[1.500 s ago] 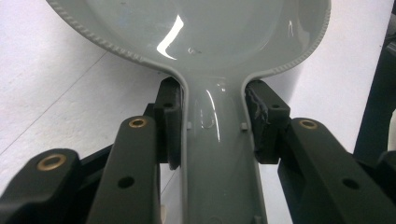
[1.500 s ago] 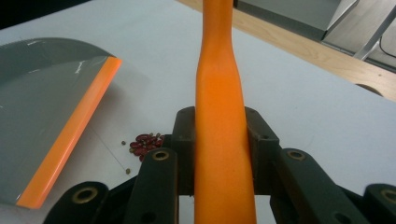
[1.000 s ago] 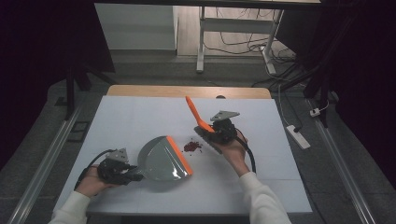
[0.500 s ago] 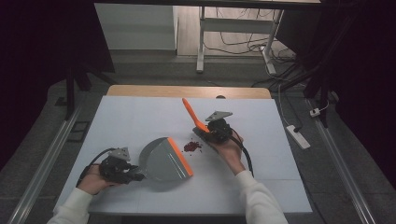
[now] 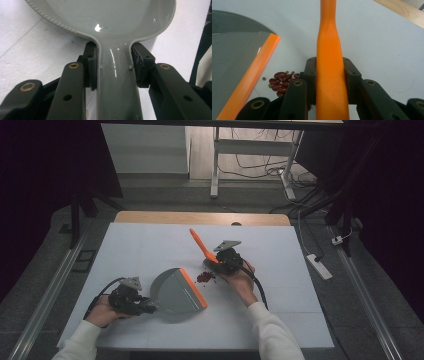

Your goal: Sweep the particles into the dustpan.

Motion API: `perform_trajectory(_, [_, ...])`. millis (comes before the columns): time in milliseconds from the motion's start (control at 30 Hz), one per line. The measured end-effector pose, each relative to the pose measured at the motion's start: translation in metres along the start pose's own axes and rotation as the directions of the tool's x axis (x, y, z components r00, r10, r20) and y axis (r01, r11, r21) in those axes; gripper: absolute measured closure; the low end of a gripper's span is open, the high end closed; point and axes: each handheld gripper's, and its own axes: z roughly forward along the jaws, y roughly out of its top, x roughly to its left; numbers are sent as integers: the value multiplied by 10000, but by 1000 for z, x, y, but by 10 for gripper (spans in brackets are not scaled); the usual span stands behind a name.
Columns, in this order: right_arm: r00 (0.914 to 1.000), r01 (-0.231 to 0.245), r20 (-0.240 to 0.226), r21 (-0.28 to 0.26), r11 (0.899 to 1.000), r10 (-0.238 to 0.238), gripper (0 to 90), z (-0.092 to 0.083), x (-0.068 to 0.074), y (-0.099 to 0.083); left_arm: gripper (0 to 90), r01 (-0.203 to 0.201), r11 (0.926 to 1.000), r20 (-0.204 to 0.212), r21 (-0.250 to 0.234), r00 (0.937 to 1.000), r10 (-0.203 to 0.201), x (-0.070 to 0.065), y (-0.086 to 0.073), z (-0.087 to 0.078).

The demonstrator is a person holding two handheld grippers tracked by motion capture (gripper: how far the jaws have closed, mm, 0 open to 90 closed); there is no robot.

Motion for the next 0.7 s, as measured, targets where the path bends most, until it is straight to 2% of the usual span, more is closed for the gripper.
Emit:
perform_trajectory(100, [10000,-26,-48,35,10000,26,694,1,4,0,616,39,10000,53,-15,10000,-39,0,0,0])
perform_trajectory(133, [9999,111,-89,42,9999,-111,694,1,6,1,616,59,10000,69,-11,10000,-59,0,0,0])
perform_trajectory(433, [9992,368,-137,63,9993,-367,694,2,16,2,616,14,10000,-17,23,10000,-14,-1,0,0])
perform_trajectory(567, [9980,176,-608,-29,9998,-177,695,3,19,3,616,37,10000,-7,22,10000,-37,-1,0,0])
perform_trajectory(700, [9966,378,-729,-36,9993,-380,694,4,27,5,616,41,10000,-11,21,10000,-41,-1,0,1])
